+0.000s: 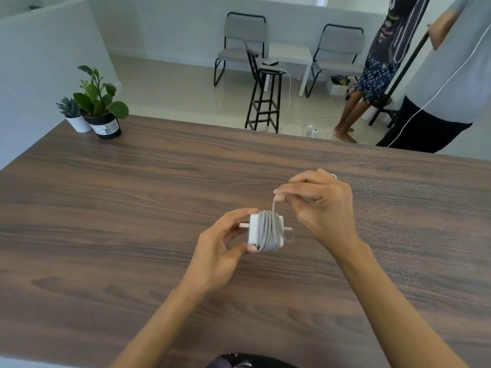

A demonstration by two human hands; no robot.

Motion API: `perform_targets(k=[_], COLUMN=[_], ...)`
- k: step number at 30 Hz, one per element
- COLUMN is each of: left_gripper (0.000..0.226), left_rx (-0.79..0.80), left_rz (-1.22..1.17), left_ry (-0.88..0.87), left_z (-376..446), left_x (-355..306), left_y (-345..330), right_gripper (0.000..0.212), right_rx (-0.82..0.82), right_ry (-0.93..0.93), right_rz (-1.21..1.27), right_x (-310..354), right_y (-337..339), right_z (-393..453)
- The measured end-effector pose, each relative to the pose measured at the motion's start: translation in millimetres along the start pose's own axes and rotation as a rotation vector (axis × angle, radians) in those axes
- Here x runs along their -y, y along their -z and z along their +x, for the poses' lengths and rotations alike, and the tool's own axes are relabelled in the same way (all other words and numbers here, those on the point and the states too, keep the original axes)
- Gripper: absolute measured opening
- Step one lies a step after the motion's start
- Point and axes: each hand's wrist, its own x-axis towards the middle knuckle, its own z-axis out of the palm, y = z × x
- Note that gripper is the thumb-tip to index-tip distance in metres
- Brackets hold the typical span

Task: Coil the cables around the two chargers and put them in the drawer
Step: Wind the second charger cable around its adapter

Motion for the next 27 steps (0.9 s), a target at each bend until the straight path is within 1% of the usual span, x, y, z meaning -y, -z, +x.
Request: perform_targets(k=[2,5,8,12,15,17,20,21,22,24,27], left_gripper=[0.053,0.059,0.068,0.072,0.068,0.068,0.075,0.070,0.060,0.045,0.048], left_rx=[0.019,0.021,0.021,0.021,-0.018,-0.080,-0.216,-0.255,-0.289,-0.332,-0.337], left_rz=[-0.110,-0.191,-0.255,-0.324,-0.366,-0.396,-0.408,-0.399,-0.381,-0.291,-0.116], left_ry=[0.006,-0.018,-0.013,-0.029,-0.036,-0.031,-0.011,-0.005,-0.003,0.001,0.008], left_z=[-0.6,1.9,1.5,-0.5,2.1,7.1,15.7,18.1,20.1,22.5,20.7], left_x=[-9.5,-19.3,-24.1,-28.3,-30.3,-28.4,-22.2,-18.5,-14.0,-6.5,7.0], left_y=[0.3,3.5,5.1,5.8,5.6,6.5,9.5,10.0,10.1,8.5,6.6], right_gripper=[0.002,0.010,0.013,0.016,0.027,0.027,0.015,0.010,0.007,0.004,0.005], right_rx=[0.022,0.048,0.027,0.000,0.010,0.024,0.061,0.073,0.086,0.110,0.127], right_ry=[-0.117,-0.345,-0.456,-0.579,-0.623,-0.578,-0.286,-0.196,-0.126,-0.051,-0.002], right_rz=[0.080,0.284,0.412,0.405,0.330,0.206,-0.051,-0.093,-0.120,-0.155,-0.209], right_x=[-3.0,-7.2,-10.2,-19.7,-22.0,-15.7,5.3,13.0,19.7,28.3,29.6], right_y=[-2.5,-8.0,-14.3,-22.8,-31.4,-38.2,-43.0,-43.2,-42.9,-41.5,-35.8], right_z=[2.7,1.2,-5.3,-25.1,-47.1,-59.7,-71.9,-73.9,-75.0,-74.5,-69.8])
